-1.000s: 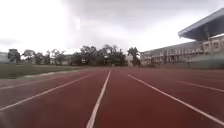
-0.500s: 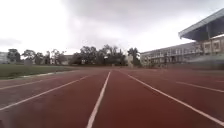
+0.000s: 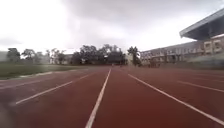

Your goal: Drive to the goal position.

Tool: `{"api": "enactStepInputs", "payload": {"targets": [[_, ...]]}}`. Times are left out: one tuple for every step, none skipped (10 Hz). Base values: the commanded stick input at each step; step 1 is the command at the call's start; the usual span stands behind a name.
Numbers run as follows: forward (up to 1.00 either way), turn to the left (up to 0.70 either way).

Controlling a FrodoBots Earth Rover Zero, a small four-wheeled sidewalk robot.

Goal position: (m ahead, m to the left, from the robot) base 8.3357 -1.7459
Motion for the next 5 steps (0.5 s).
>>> {"api": "enactStepInputs", "payload": {"targets": [[0.45,0.00],[0.45,0.00],[0.45,0.00],[0.45,0.00],[0.45,0.00]]}}
